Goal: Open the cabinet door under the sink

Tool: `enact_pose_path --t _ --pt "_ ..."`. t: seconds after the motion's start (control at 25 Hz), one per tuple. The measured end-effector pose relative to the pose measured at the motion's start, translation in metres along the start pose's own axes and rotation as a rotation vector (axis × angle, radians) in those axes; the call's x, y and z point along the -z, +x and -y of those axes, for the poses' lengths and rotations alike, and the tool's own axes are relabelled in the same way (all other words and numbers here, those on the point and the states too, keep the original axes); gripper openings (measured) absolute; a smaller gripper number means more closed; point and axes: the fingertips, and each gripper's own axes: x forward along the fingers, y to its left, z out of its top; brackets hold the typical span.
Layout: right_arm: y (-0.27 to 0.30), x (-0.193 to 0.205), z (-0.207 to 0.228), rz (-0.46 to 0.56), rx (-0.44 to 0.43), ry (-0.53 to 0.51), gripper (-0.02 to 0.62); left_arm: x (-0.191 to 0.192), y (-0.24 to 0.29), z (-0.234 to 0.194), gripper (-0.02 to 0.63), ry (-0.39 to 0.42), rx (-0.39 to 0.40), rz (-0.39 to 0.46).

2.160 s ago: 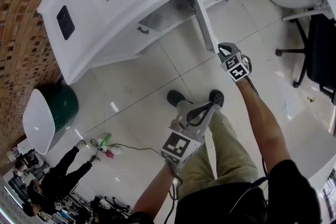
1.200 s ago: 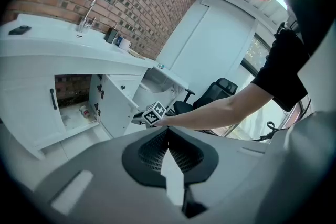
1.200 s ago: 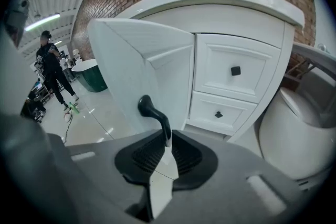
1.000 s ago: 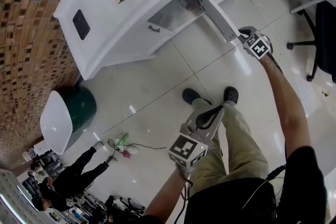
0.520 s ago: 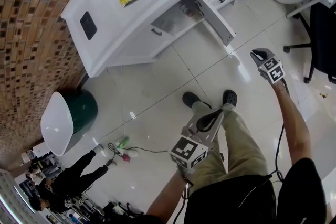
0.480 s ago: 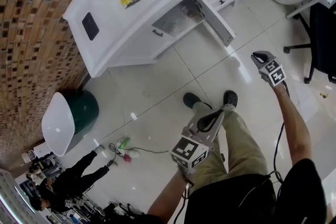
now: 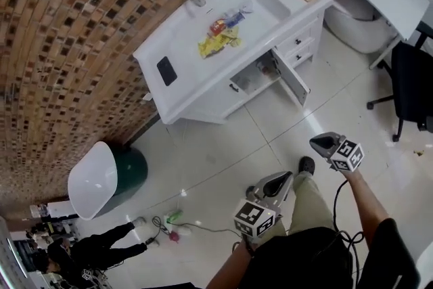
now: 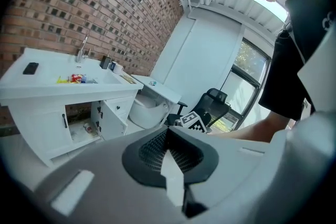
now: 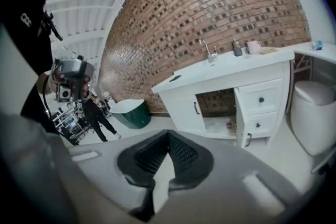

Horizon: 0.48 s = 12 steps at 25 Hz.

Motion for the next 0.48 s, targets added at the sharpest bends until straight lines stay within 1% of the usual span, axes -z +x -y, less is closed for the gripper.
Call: enact_pose_path --t 0.16,0.2,0.32,0.4,0.48 --pt "0.007 -0.041 -0.081 0.066 -0.092 0.061 -0.009 -0.007 -0.046 -0.001 0.017 0.014 -0.020 0.039" --pt "0.011 -0.050 -0.105 0.076 -0.112 0.053 -0.009 -0.008 -0.060 -0.001 0.017 0.022 -0.023 0.050" --pt "0.026 -0.079 -0.180 0.114 -0.147 -0.018 -0.009 -0.006 -0.110 -0.001 0.017 0.051 -0.032 0.077" --pt "0.039 -0.101 -0.230 0.164 -0.152 -0.052 -0.009 0.003 -0.150 -0.005 0.017 0.067 -0.039 0.076" --pt "0.051 -0.121 -0.278 0.217 -0.150 -0.080 -0.009 0.018 -0.192 -0.013 0.017 0.065 -0.051 0.064"
